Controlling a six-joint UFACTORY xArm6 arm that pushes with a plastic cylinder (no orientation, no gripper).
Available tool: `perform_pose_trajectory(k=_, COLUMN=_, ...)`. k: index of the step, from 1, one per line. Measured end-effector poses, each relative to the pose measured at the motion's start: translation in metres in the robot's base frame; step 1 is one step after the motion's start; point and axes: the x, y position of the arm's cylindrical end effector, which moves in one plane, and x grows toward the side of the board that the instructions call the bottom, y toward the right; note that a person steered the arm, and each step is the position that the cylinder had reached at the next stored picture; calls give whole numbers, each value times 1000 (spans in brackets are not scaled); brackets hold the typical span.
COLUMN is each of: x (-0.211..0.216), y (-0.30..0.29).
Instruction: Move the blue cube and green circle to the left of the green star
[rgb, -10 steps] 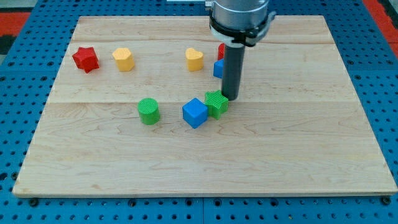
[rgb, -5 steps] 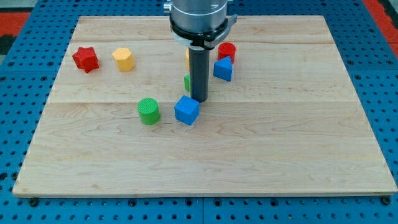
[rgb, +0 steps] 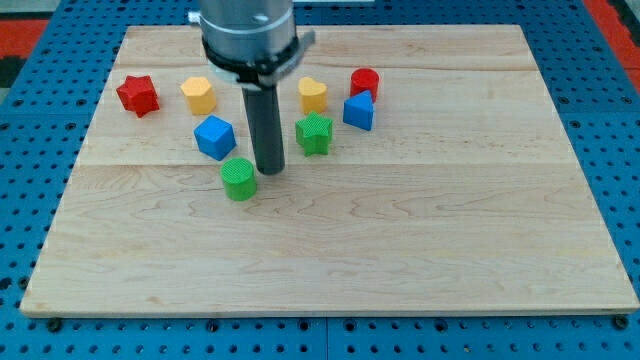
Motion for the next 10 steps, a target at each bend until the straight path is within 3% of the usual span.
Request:
perform_pose_trajectory(k=2, x=19, y=-57)
perform_pose_trajectory(k=3, x=46, y=-40)
perform_pose_trajectory(k=4, x=48, y=-95)
perform_pose_trajectory(k=5, x=8, y=-155)
perform_pose_trajectory(k=6, x=3, y=-93)
perform_pose_trajectory(k=7, x=29, y=-101)
perform_pose_trajectory(k=8, x=58, y=-63)
perform_pose_trajectory(k=10, x=14, y=-39)
